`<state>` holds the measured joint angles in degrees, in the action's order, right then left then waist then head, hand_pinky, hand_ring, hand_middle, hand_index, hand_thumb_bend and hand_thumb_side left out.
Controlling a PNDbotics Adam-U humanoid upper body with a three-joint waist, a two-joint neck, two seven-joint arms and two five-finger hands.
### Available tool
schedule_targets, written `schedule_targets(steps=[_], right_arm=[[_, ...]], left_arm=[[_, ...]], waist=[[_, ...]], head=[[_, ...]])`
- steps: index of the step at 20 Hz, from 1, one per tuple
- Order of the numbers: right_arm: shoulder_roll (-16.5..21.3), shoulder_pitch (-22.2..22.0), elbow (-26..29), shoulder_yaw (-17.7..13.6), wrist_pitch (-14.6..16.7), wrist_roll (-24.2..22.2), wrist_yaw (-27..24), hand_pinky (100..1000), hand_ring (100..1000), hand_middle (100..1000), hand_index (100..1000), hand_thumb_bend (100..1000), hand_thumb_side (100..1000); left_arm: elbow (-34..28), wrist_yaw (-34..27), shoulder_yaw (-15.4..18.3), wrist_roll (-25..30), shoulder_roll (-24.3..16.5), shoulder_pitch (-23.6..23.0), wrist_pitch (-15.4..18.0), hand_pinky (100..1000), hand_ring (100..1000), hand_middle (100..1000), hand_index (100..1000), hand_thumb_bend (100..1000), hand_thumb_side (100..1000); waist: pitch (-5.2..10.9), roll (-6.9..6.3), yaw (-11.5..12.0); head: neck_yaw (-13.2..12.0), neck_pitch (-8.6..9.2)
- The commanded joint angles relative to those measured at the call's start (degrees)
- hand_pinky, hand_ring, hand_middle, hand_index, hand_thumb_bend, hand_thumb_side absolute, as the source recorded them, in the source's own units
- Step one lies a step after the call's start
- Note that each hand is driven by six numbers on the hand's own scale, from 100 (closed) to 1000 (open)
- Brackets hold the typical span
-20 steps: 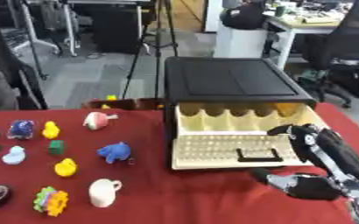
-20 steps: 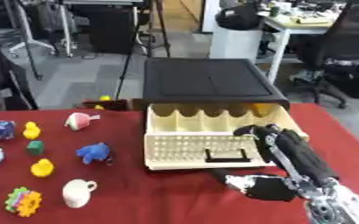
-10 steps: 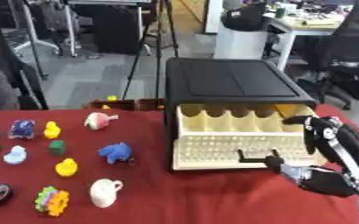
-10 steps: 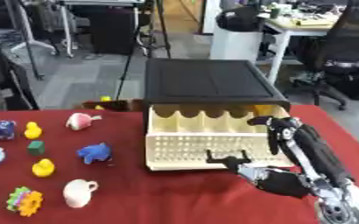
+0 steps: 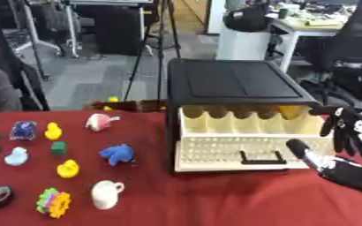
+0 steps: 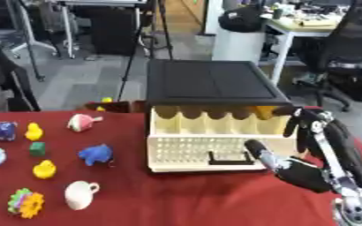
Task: Pick up objects from table and place into drawer.
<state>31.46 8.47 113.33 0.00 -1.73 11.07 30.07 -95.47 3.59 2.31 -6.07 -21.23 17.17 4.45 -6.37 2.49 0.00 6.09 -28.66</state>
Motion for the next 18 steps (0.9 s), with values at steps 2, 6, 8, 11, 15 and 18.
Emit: schedule_targets(steps=[2, 6, 8, 11, 15, 18], right_arm=[[1.02, 0.27, 1.26, -1.2, 0.01, 1.42, -0.73, 100, 289, 422, 737, 608, 715], [1.02, 0.4, 1.26, -1.18, 0.09, 1.44, -0.78, 100, 290, 423, 738, 606, 715], [1.01, 0.44, 1.26, -1.16, 0.1, 1.36, -0.79, 100, 290, 423, 738, 607, 714], [1.04, 0.41, 1.26, -1.09, 0.11, 1.19, -0.79, 100, 290, 424, 739, 606, 714], [1.06, 0.34, 1.26, -0.95, 0.1, 0.91, -0.84, 100, 291, 425, 740, 606, 713], [1.06, 0.34, 1.26, -0.86, 0.11, 0.69, -0.86, 100, 291, 425, 740, 606, 713]], left_arm=[[-0.75, 6.92, 0.35, 2.78, -3.43, 1.37, -2.57, 647, 708, 764, 819, 944, 726], [-1.4, 17.47, -0.82, 8.75, -5.48, 2.49, -7.52, 633, 707, 767, 859, 923, 503], [-1.93, 22.44, -1.47, 12.94, -6.18, 3.11, -9.16, 643, 715, 772, 864, 916, 456], [-2.11, 27.56, -2.47, 18.94, -7.63, 4.38, -10.11, 654, 729, 770, 862, 894, 441], [-1.45, 31.26, -4.31, 25.02, -10.66, 6.38, -9.99, 643, 719, 753, 852, 874, 432], [-0.33, 33.14, -5.72, 28.13, -12.59, 7.82, -9.62, 624, 699, 736, 850, 867, 432]], waist=[[0.79, -0.26, -0.16], [0.91, -0.3, -0.31], [0.95, -0.32, -0.39], [1.02, -0.34, -0.55], [1.11, -0.46, -0.83], [1.16, -0.53, -1.0]], head=[[-0.28, -0.47], [-0.44, -0.42], [-0.53, -0.39], [-0.55, -0.39], [-0.69, -0.44], [-0.73, -0.45]])
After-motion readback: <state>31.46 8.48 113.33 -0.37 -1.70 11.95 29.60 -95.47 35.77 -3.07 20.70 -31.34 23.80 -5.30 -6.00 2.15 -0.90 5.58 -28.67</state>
